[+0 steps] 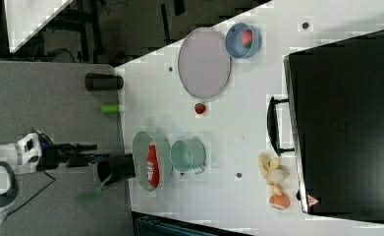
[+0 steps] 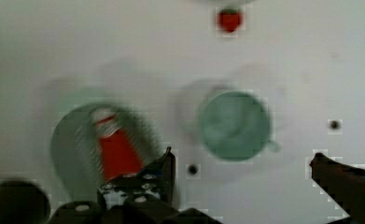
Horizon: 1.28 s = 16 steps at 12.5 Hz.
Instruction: Pick ketchup from strainer and place it on the table
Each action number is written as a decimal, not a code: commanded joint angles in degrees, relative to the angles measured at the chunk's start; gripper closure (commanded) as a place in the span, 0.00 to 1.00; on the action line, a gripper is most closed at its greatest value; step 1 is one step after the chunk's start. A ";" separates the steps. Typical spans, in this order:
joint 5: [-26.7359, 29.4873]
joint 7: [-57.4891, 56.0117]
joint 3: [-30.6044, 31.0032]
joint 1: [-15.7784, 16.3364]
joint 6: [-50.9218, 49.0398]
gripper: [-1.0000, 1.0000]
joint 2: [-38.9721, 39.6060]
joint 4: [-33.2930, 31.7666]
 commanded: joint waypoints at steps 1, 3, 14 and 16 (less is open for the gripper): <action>0.39 2.07 4.74 1.21 3.82 0.00 0.89 -0.40; -0.17 2.07 8.10 1.48 6.77 0.00 4.29 -1.83; -15.91 8.02 10.02 3.72 33.63 0.00 22.78 -13.96; -19.62 11.99 9.42 4.28 36.64 0.00 26.94 -13.94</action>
